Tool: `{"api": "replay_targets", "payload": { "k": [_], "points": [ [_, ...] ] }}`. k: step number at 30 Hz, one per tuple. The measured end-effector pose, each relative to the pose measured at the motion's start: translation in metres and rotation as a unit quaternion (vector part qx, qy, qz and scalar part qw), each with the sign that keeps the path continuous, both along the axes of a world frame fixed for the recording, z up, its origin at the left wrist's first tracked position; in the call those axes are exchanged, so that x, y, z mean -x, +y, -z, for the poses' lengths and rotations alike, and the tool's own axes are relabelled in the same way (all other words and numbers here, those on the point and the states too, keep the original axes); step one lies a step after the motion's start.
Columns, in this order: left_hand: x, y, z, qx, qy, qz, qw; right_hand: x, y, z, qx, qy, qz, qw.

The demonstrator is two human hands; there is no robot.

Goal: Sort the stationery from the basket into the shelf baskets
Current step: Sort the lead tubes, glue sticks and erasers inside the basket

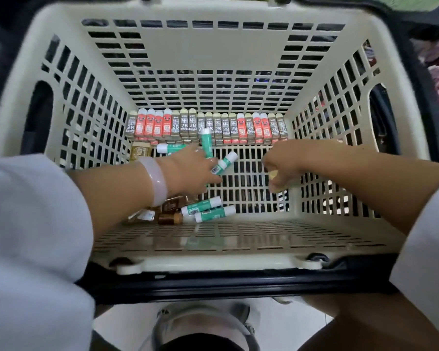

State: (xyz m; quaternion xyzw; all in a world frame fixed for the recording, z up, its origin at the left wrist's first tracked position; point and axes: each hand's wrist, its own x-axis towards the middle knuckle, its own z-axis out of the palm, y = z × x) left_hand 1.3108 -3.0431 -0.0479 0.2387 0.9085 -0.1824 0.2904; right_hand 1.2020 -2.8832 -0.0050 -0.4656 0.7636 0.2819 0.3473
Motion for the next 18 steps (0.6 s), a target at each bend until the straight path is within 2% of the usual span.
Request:
{"api": "replay_targets", "payload": {
  "k": [2,4,5,9,13,18],
  "points": [
    [-0.009,-0.017,-0.009,-0.115,-0.042,-0.093,0.988,-0.009,0.001,-0.001,-0.008,-0.008,-0.02,1.0],
    [-0.019,-0.036,-0.014,-0.214,-0.014,-0.196,0.957,-0.013,0.002,-0.003,0.001,-0.005,-0.027,1.0],
    [-0.025,-0.045,-0.015,-0.228,0.008,-0.229,0.946,-0.013,0.004,-0.004,0.007,-0.004,-0.028,1.0],
    [-0.042,-0.058,-0.005,-0.166,-0.019,-0.26,0.951,-0.014,0.014,-0.009,0.005,0.011,-0.044,0.999],
    [-0.034,-0.04,0.005,-0.17,0.019,-0.257,0.951,-0.02,0.026,0.0,-0.026,-0.007,-0.033,0.999],
    [-0.031,-0.027,0.018,-0.171,0.009,-0.275,0.946,-0.018,0.023,0.011,-0.105,-0.024,-0.032,0.994]
  ]
}}
